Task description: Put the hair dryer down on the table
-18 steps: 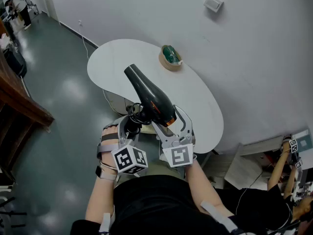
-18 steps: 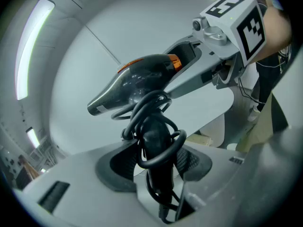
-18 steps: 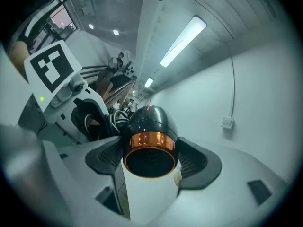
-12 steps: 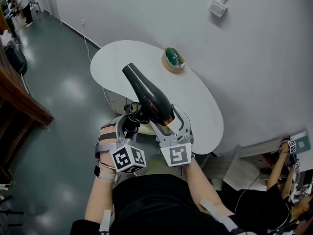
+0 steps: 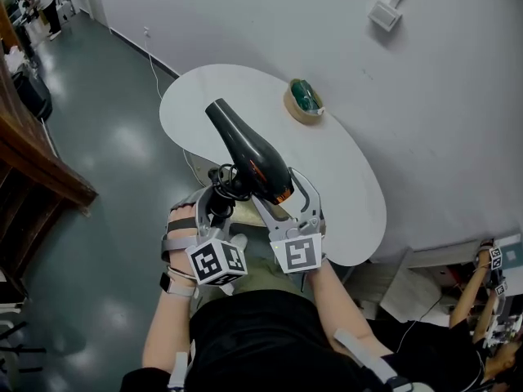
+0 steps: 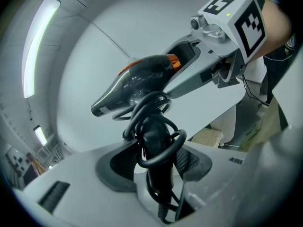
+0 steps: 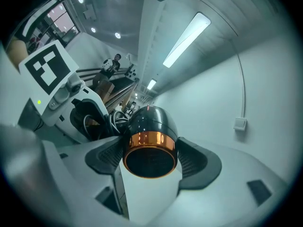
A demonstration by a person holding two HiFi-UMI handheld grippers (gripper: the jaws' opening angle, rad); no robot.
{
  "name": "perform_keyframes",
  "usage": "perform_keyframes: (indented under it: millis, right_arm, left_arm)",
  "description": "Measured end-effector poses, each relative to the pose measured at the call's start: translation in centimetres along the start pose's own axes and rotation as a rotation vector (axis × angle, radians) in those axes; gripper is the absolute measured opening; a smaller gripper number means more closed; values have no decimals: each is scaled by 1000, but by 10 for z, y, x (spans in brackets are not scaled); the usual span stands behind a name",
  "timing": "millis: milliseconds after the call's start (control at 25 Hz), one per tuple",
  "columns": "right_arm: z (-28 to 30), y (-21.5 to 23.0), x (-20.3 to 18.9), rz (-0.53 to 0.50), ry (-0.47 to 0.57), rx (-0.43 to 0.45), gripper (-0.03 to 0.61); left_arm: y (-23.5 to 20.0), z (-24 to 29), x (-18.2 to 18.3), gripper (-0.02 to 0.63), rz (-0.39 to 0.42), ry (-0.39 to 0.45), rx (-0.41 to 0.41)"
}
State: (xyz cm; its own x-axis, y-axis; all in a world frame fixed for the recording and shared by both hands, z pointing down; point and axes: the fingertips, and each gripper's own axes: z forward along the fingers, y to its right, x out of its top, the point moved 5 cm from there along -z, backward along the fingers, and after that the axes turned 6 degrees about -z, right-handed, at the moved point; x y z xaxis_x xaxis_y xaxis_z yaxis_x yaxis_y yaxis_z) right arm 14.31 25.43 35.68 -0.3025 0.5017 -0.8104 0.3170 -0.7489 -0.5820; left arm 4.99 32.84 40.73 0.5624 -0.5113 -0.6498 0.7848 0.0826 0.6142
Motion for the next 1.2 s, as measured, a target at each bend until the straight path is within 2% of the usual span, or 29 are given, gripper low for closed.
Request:
perform_keyframes:
  millis: [360,640,880,1200]
  right_arm:
    - [83,43,-63,180,-27,-34,368]
    - [136,83,-110,240,-95,-93,368]
    - [155,113,-146,294,-139,-143,367]
    - [159,131,-189,357,-221,-197,367]
  left_arm:
    - [-33,104,11,216,105,-38,-89]
    - [-46,191,27,207,156,-38,-206]
    - [-39,242,45,199,188,-24,-287]
    - [-23,286,60,198,255,-5,-385]
